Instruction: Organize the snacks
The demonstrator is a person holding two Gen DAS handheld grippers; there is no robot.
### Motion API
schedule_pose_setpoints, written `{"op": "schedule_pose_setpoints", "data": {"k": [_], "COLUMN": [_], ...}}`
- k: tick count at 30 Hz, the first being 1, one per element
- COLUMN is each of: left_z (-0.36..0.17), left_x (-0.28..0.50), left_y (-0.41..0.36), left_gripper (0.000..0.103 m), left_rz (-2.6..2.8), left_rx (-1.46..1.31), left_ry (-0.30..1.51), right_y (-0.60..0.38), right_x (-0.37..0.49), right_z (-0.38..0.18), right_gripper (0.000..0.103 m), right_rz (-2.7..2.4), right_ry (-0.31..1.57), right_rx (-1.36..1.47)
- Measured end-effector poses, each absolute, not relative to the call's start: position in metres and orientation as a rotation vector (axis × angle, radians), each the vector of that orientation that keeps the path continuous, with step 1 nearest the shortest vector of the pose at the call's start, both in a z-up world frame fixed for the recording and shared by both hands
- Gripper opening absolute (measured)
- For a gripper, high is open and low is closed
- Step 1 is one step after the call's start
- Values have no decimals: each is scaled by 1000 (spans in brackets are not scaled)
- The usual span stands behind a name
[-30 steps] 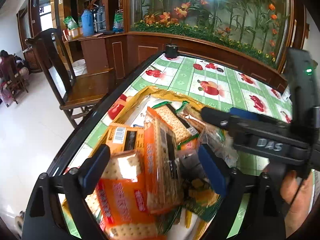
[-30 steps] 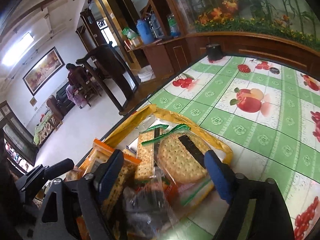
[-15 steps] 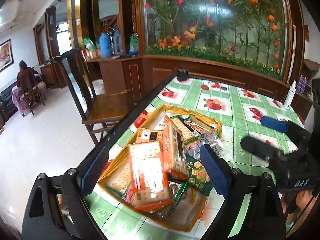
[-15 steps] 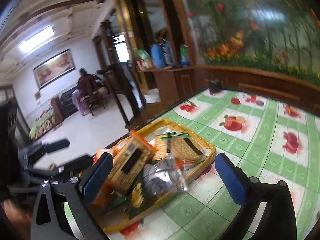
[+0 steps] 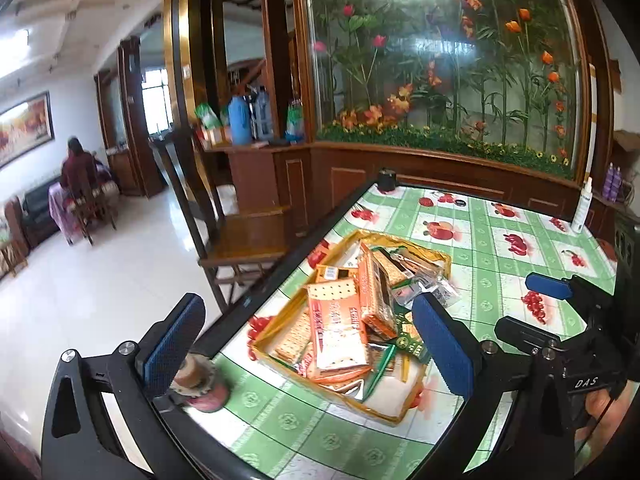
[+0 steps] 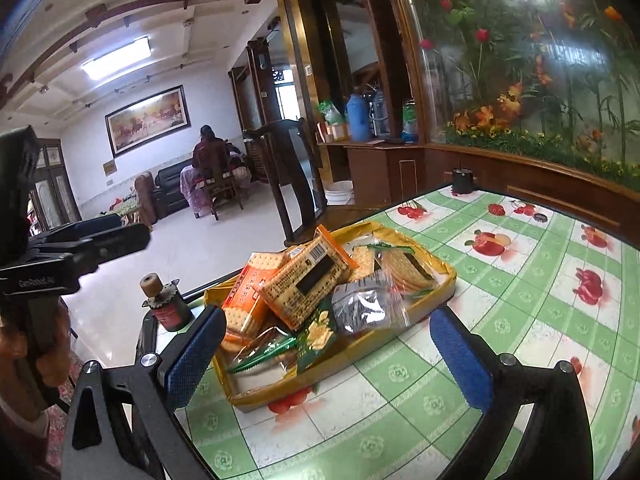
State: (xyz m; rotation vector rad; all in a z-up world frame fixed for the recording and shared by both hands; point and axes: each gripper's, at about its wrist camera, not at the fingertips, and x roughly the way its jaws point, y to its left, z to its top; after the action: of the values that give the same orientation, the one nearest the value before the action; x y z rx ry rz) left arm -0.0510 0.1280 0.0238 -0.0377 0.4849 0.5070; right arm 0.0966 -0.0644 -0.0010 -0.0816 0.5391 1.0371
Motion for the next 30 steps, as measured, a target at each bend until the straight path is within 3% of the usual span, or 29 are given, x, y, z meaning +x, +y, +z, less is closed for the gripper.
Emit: {"op": "schedule_pose_setpoints", "data": {"k": [30], "left_z": [21], "left_x": [-84], "left_y": [140], "left_gripper": [103], "left_rz": [487], "left_rx": [-105], "left_ry": [464], "right_y": [-33], "right_x": [58], "right_z": [-4], "right_gripper": [103], "right_rz": [1094], "right_ry": [509], "right_rx": [-266]}}
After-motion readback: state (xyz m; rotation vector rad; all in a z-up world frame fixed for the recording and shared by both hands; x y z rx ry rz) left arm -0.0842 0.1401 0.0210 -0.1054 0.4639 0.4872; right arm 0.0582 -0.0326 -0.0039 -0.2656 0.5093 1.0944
